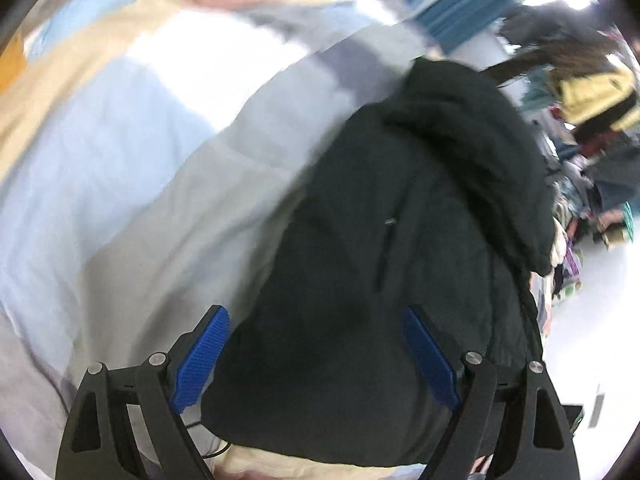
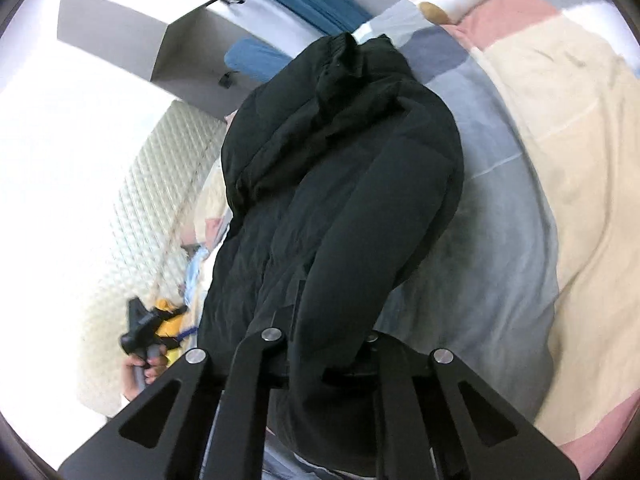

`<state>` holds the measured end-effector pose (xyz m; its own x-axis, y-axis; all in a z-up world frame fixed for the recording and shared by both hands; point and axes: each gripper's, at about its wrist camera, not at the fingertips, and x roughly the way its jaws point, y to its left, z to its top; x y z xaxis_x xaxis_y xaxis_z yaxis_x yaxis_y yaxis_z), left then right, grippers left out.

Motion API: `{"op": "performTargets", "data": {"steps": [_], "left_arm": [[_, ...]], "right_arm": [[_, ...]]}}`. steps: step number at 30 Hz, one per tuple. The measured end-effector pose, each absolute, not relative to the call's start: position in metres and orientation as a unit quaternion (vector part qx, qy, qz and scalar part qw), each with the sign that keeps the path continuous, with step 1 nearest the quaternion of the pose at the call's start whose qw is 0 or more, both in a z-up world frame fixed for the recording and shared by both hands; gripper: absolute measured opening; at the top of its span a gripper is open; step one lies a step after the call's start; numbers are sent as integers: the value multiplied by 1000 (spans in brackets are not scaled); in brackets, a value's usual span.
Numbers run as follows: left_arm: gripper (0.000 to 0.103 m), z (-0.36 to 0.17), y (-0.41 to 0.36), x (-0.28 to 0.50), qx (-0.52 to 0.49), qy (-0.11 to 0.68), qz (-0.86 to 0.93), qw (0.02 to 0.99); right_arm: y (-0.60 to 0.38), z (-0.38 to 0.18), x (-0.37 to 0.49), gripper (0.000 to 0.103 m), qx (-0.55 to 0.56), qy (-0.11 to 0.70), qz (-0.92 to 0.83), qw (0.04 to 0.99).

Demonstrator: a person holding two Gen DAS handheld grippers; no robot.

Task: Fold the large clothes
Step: 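Grasp the jacket hem with both grippers and lift it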

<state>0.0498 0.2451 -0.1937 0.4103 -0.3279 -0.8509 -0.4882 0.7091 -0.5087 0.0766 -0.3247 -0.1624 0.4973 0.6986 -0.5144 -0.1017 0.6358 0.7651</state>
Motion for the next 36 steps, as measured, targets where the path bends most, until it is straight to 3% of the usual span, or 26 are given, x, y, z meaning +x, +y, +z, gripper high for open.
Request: {"op": "performTargets", "data": {"steps": [4,8,11,13,17,22,27,36], "left_arm": [[88,-225,240,58,-401,570,65,715],[88,-242,233,69,-398,588,71,701],[88,-241,230,70,-405,583,58,702],[88,-239,228,71,-427,570,24,702],[88,-220,215,72,-456,521,-83,717],[88,-191,207,67,-468,453,-179,737],[88,-218,203,80,-462,511,-111,716],[87,-247,196,90,-428,551,-43,715]], "right_arm": [[-323,-179,89,9,361,474,225,771],[-336,-196,93,18,389,520,197,735],[-340,-216,96,35,413,550,186,702],[-341,-226,99,53,420,565,180,688],[-332,-225,102,65,405,571,192,687],[-323,-198,99,72,412,513,255,708],[-316,-166,92,88,412,444,318,730],[-313,-216,103,98,348,569,172,725]]}}
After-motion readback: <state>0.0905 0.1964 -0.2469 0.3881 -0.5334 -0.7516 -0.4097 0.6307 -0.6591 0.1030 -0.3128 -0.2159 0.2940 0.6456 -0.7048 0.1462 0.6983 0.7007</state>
